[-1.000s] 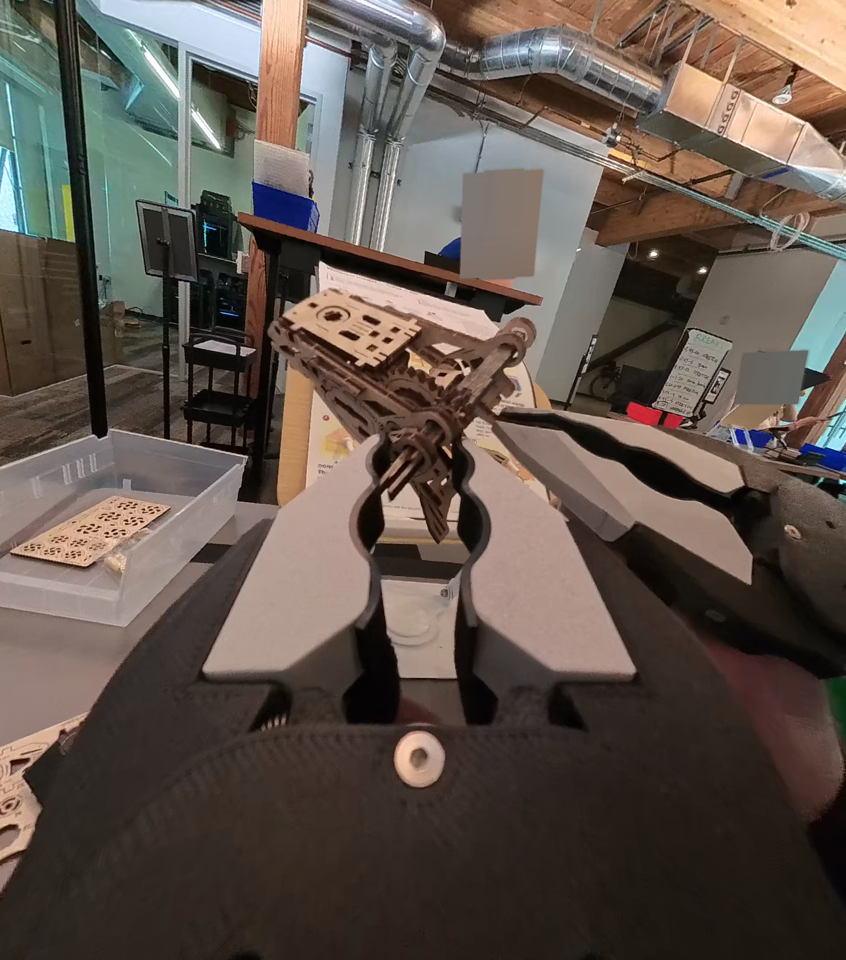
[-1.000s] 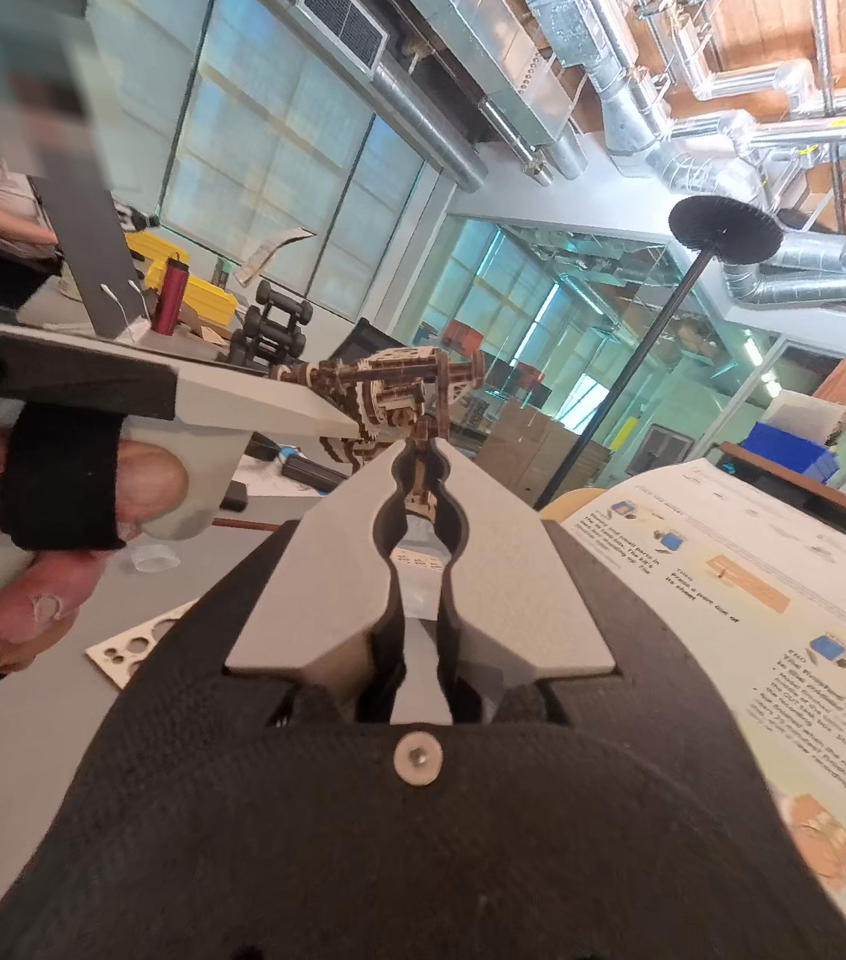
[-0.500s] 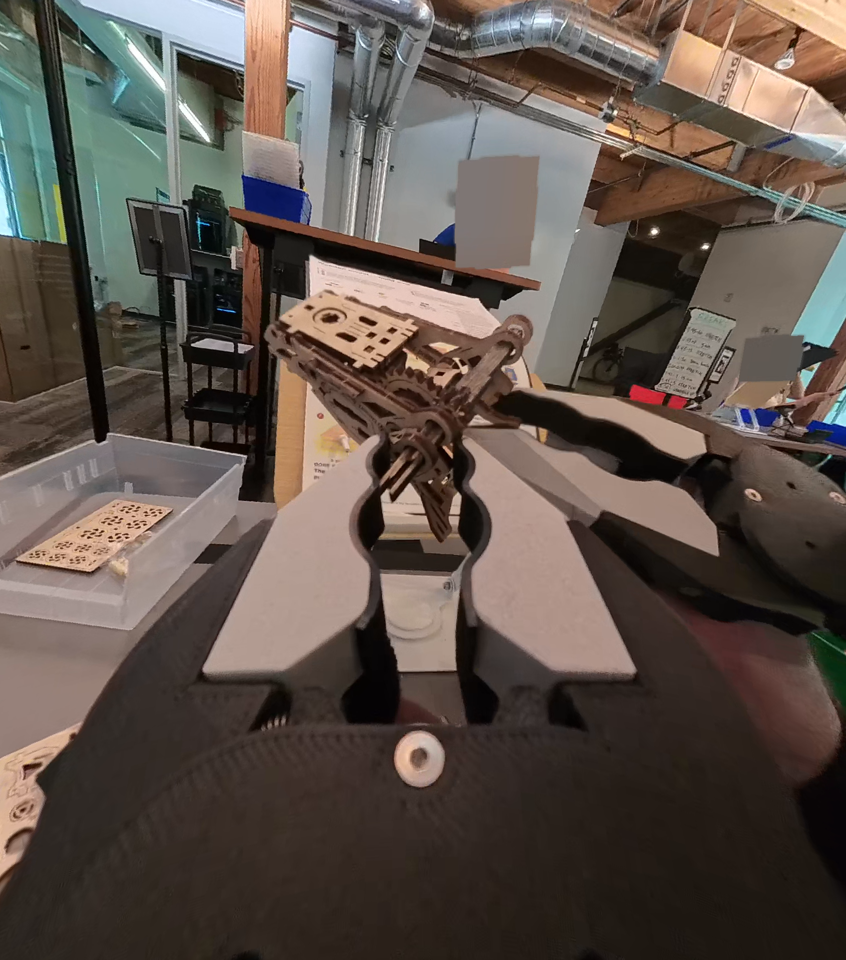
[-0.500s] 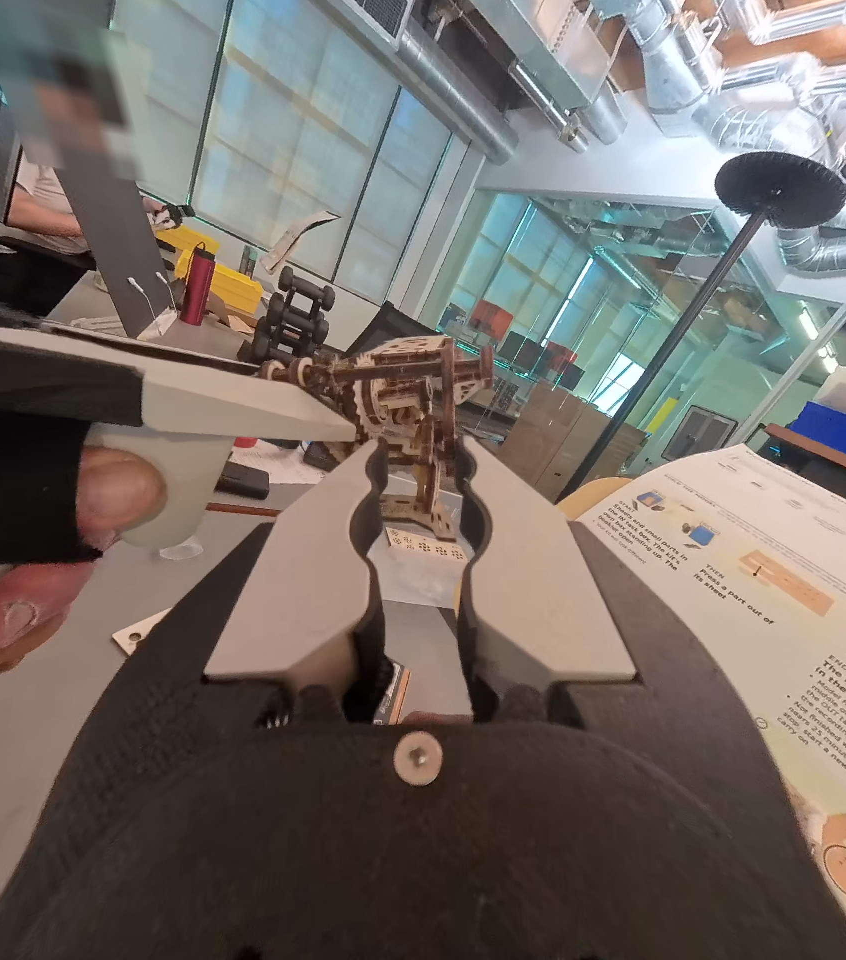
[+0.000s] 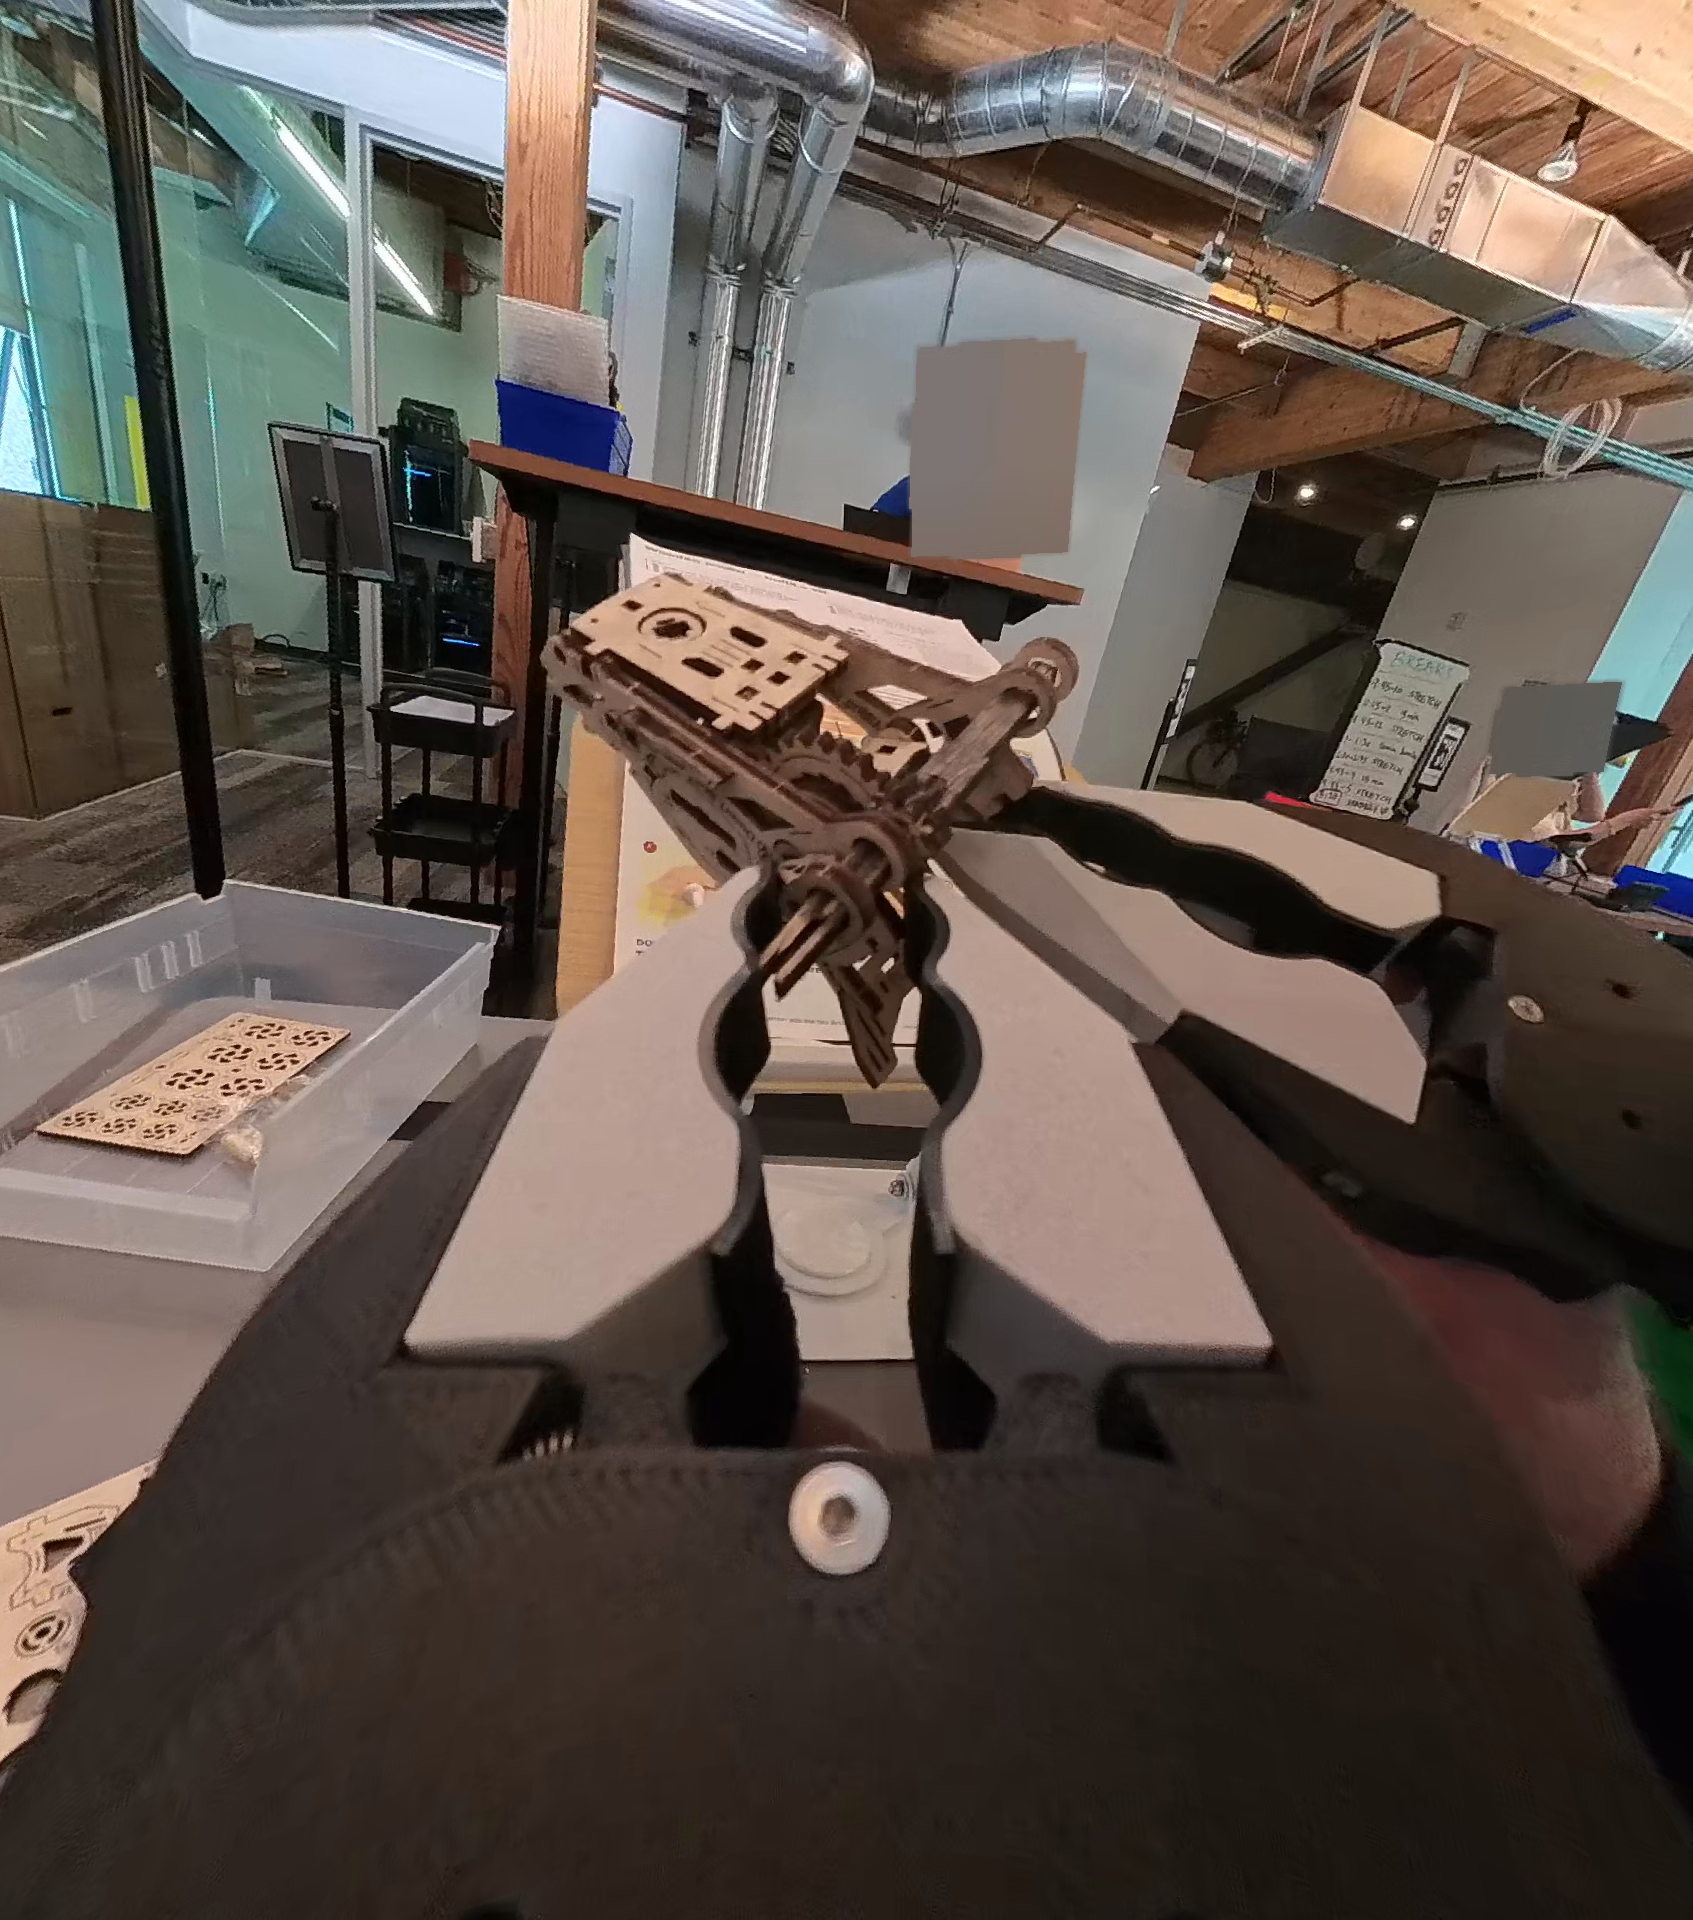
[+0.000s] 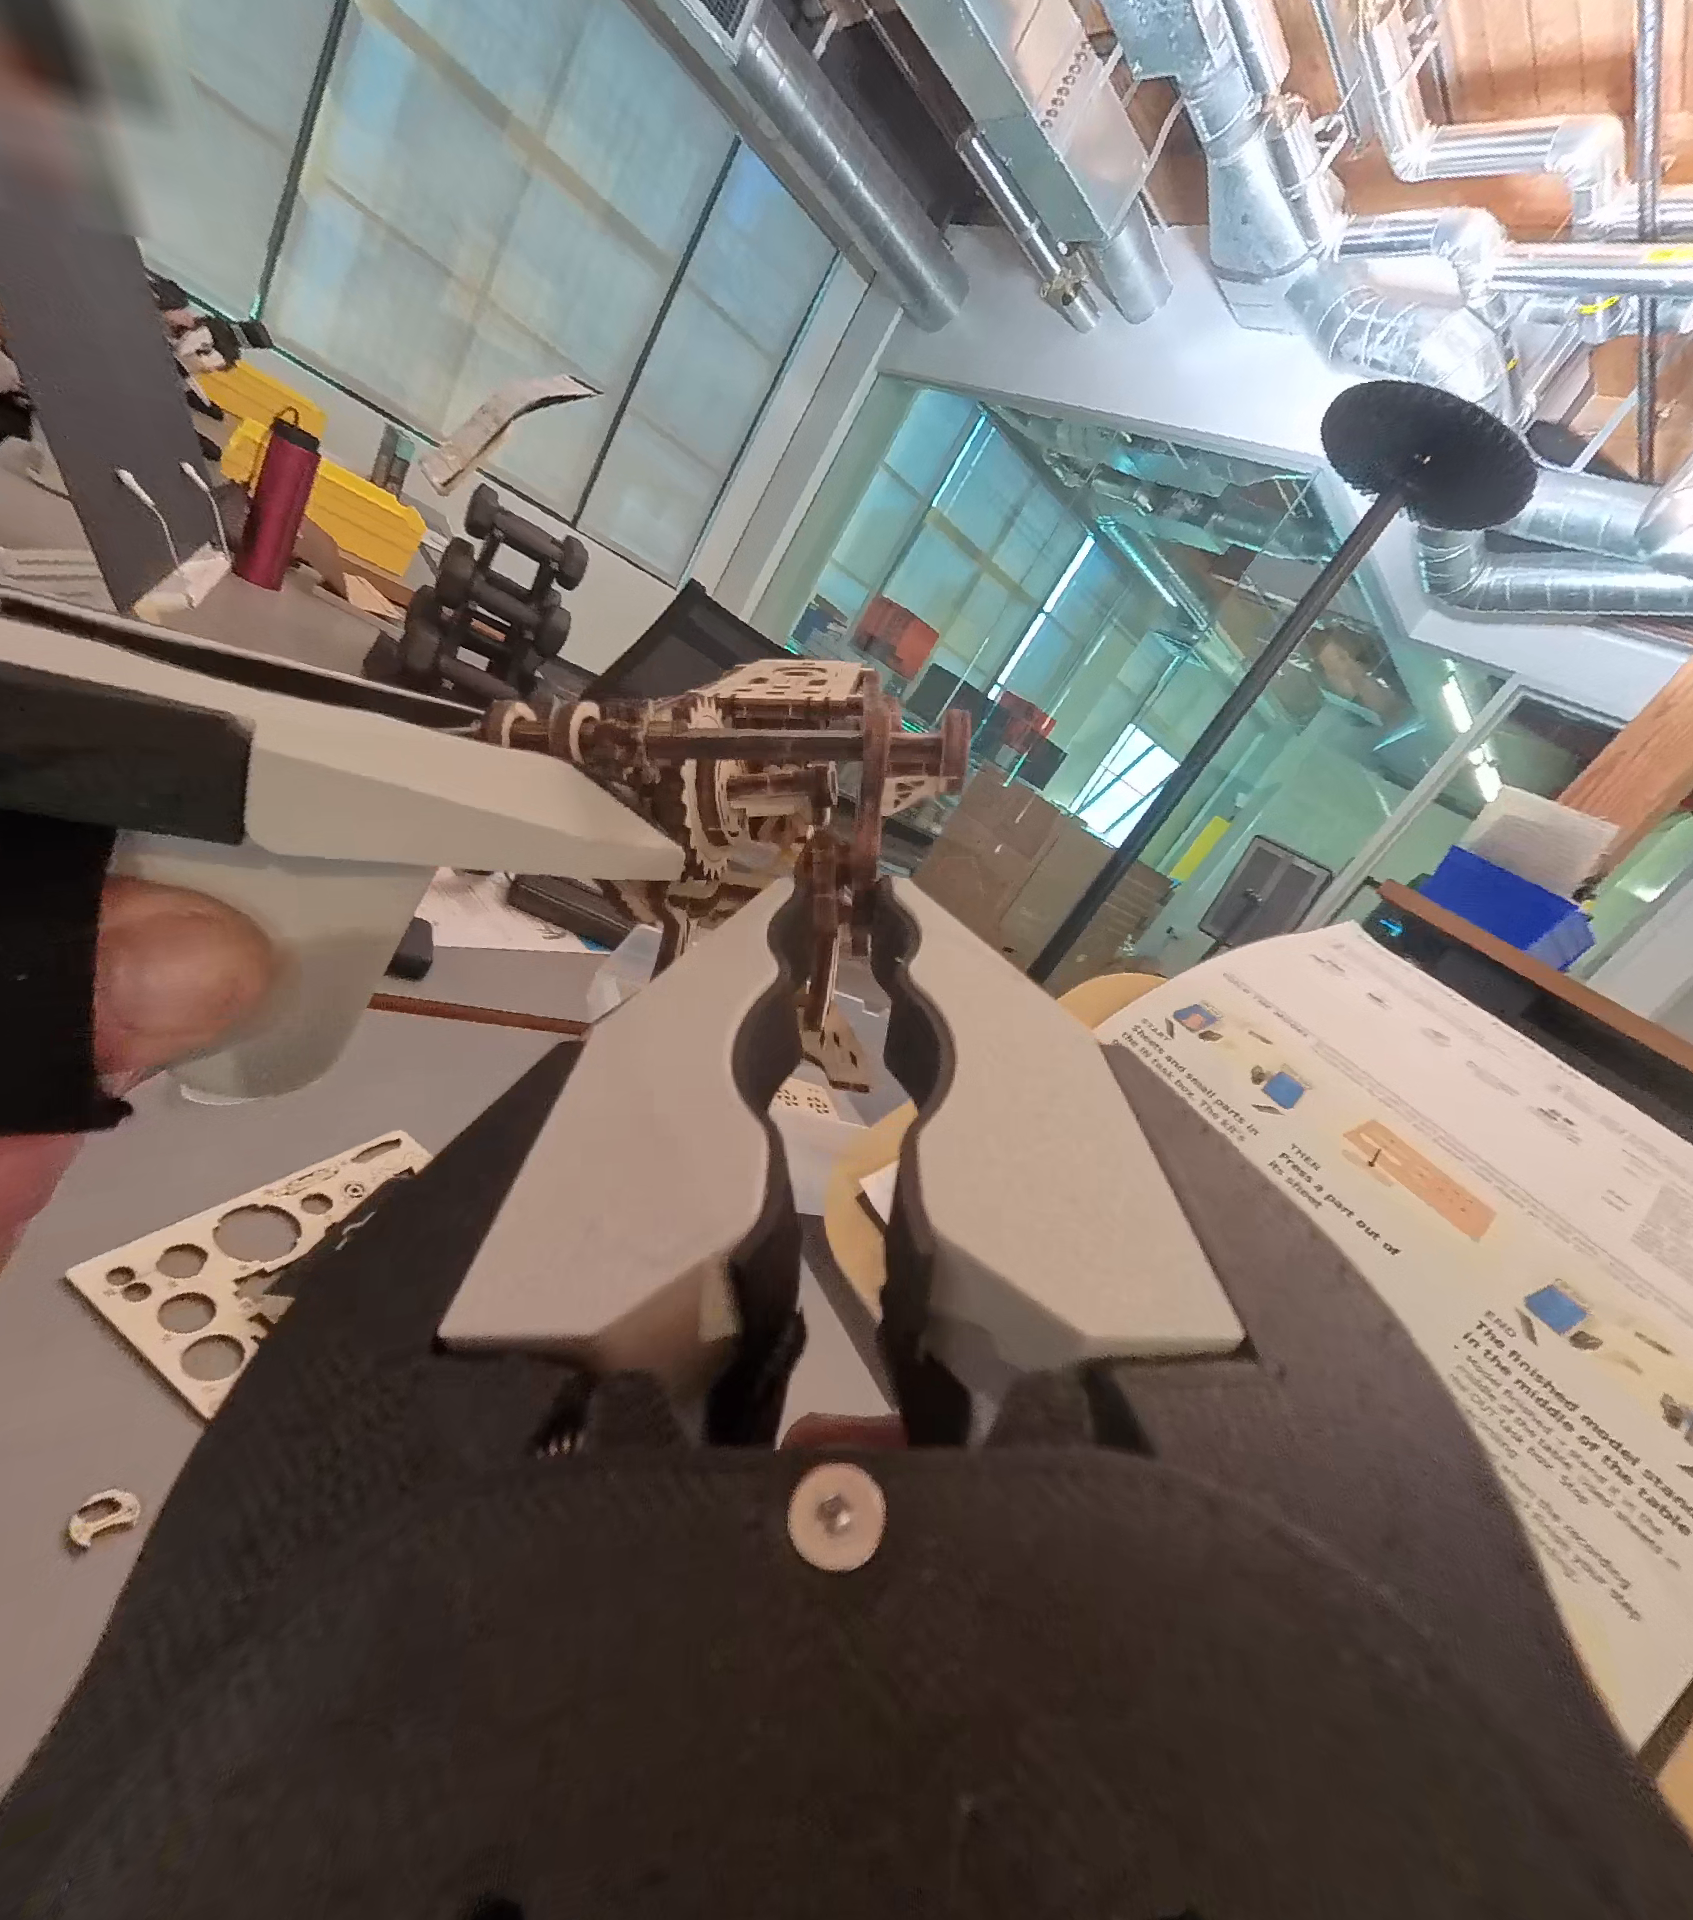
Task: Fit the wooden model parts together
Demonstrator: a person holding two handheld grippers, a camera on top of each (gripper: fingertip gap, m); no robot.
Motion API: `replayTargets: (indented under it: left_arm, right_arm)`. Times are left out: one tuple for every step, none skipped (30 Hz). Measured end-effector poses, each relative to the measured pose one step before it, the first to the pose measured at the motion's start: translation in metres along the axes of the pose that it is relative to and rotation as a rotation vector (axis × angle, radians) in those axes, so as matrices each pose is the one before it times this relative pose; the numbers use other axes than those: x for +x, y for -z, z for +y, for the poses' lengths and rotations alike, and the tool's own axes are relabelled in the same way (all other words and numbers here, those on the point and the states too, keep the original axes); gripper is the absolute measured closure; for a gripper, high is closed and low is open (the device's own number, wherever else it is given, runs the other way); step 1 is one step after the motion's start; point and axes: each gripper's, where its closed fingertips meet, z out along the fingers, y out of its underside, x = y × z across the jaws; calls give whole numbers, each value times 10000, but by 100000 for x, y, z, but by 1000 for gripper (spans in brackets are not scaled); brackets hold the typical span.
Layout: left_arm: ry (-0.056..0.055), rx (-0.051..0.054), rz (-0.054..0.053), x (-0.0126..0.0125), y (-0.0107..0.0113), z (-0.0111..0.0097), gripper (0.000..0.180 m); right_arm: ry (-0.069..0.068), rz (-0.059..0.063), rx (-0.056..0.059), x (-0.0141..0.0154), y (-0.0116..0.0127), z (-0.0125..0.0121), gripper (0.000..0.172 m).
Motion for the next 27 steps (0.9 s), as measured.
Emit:
replayTargets:
  left_arm:
    - [80,1,-16,-116,33,-7,160]
    - [6,27,-23,-114,46,-6,160]
    - [-2,59,7,-97,89,-39,160]
    - [79,3,25,-162,50,88,160]
    - [242,139,208,-75,66,-26,160]
    - [287,316,465,59,144,-187,160]
    - [272,374,544,-24,218,-147,159]
    - [376,367,512,-181,270,-116,159]
    - [519,307,574,-249,277,-38,159]
    - [554,270,637,-197,298,-31,160]
    - [462,207,427,-352,318,-18,160]
    - [481,207,505,-112,312,-150,159]
    - [506,209,634,178,300,-288,160]
    - [318,157,500,139,283,-256,160]
    - [136,69,383,97,229,-137,159]
    - [99,22,435,272,148,-67,159]
    - [116,-83,455,363,69,101,159]
    - [33,-60,313,226,64,113,159]
    - [58,21,342,284,85,6,159]
    - [205,30,416,353,98,-40,160]
    - [170,58,254,152,107,-89,159]
    - [87,81,230,146,107,-120,159]
    - [125,25,269,199,85,-47,159]
    - [102,-14,227,143,53,14,159]
    - [62,-9,230,175,36,-2,159]
    - [75,7,214,183,15,-21,159]
    - [67,31,126,46,76,-74,159]
  right_arm:
    - [131,73,-37,-81,-71,18,165]
    - [150,62,-6,-99,-63,-8,165]
    - [128,33,11,-109,-63,-32,165]
    - [115,-3,-15,-115,-73,19,165]
    - [153,20,45,-69,-39,-83,165]
    - [127,56,165,-9,58,-363,165]
    - [101,40,154,-85,61,-459,164]
    - [182,0,50,-276,-15,-346,164]
    - [300,-30,37,-402,-27,-299,163]
    - [268,-101,105,-479,43,-344,161]
    - [89,-213,198,-540,132,-440,159]
    - [-66,-206,238,-436,183,-428,156]
    - [-110,-81,118,-147,199,-218,153]
    - [-96,-42,37,8,203,-103,150]
    - [-106,-85,116,24,224,-234,147]
    - [-120,-148,174,-64,204,-342,147]
    - [-106,-177,176,-127,161,-389,147]
    - [-63,-199,154,-198,126,-377,146]
    - [23,-174,103,-244,79,-329,145]
    - [104,-99,55,-190,59,-257,145]
    - [109,-99,31,-213,30,-224,145]
    - [50,-146,5,-275,-7,-160,146]
    - [33,-152,26,-316,-17,-183,146]
    - [65,-120,60,-303,-7,-210,147]
    - [92,-110,42,-340,-40,-156,148]
    - [89,-26,56,-229,-37,-87,150]
    - [55,38,72,-83,-14,-42,150]
